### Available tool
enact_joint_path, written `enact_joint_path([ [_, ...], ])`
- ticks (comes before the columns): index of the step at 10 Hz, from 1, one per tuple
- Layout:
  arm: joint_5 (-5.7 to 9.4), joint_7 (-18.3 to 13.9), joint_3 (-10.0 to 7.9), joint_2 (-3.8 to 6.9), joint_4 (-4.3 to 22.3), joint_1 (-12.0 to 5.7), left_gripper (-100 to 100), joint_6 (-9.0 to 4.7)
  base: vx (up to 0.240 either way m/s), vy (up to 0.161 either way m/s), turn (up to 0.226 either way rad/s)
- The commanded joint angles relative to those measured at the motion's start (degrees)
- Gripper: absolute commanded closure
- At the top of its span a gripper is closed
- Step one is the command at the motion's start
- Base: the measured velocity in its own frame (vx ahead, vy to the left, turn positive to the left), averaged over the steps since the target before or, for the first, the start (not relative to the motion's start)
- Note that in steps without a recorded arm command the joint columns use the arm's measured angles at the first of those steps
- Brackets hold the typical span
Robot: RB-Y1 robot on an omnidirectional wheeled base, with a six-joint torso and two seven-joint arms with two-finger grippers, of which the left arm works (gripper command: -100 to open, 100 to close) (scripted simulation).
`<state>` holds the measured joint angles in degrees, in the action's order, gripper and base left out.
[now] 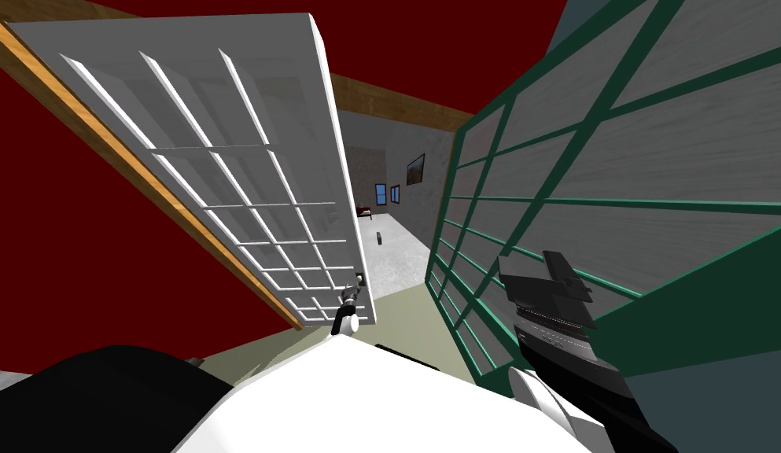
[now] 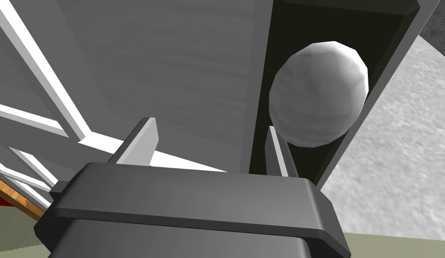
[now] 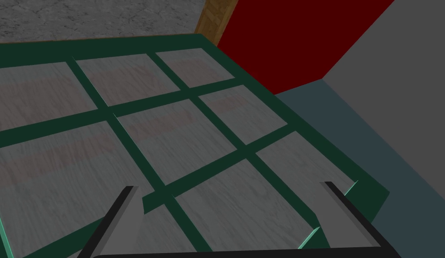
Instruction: Pull the door open
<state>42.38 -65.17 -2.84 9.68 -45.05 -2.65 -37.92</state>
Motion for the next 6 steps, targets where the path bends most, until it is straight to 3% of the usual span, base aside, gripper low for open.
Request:
enact_joint_path([
  [1,-0.39,-0.3,0.68,-0.41,0.8,-2.47,-100,-0.40,-0.012,-0.003,0.036],
  [6,-0.39,-0.3,0.68,-0.41,0.8,-2.47,-100,-0.40,0.001,0.001,-0.008],
])
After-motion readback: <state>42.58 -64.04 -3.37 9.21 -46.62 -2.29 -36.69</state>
